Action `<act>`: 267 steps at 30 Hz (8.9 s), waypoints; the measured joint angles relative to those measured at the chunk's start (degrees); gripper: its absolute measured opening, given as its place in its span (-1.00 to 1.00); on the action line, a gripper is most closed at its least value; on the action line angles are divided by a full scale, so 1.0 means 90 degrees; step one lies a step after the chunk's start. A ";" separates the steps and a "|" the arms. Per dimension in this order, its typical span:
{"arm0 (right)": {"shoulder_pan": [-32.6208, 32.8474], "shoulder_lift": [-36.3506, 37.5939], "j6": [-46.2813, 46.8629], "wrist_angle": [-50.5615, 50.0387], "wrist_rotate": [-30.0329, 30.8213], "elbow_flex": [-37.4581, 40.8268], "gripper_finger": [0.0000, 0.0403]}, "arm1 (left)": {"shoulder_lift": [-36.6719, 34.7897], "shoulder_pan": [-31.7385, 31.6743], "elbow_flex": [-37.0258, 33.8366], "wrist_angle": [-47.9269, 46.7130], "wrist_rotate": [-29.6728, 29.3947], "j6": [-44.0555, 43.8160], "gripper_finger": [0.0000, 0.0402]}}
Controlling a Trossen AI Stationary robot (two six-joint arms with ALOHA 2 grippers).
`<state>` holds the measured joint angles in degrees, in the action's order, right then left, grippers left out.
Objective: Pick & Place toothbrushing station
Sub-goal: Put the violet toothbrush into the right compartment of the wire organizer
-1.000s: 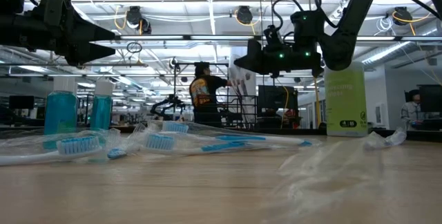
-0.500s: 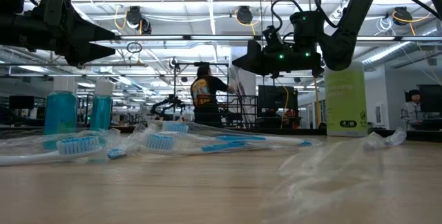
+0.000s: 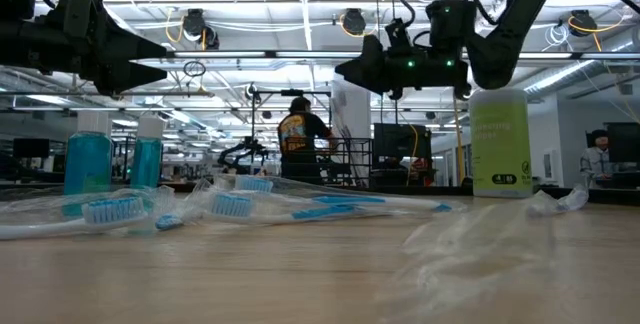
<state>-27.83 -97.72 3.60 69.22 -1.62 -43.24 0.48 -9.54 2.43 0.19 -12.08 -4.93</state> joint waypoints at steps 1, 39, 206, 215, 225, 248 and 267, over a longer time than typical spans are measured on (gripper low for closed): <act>0.0029 0.0056 0.0000 -0.0156 0.0035 0.0000 -0.07 | -0.0001 -0.0002 -0.0001 0.0000 0.0001 0.0000 0.83; 0.1787 0.0748 -0.0647 -0.2872 0.1004 -0.0001 -0.16 | 0.0000 -0.0001 -0.0001 0.0000 0.0000 0.0000 0.83; 0.0391 -0.0578 -0.1682 0.1997 0.0995 -0.0581 -0.97 | 0.0001 -0.0002 0.0001 0.0002 0.0002 0.0000 0.83; 0.0392 -0.1234 -0.2018 0.2274 0.1028 -0.0629 -1.00 | 0.0000 -0.0001 -0.0001 0.0002 0.0001 0.0000 0.83; 0.0436 -0.1240 -0.1838 0.1544 0.1002 -0.0624 -0.96 | 0.0000 -0.0002 -0.0001 0.0002 0.0002 0.0000 0.83; 0.1626 -0.0416 -0.3660 0.0372 0.2670 -0.0633 -0.13 | 0.0001 -0.0002 0.0001 0.0002 0.0000 0.0000 0.83; 0.0251 -0.0017 -0.1685 -0.9032 0.0365 -0.5403 -0.11 | -0.0001 -0.0002 0.0000 0.0000 0.0001 0.0000 0.83</act>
<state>-25.57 -97.87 -11.57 -12.07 1.66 -91.87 0.47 -9.56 2.43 0.19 -12.07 -4.93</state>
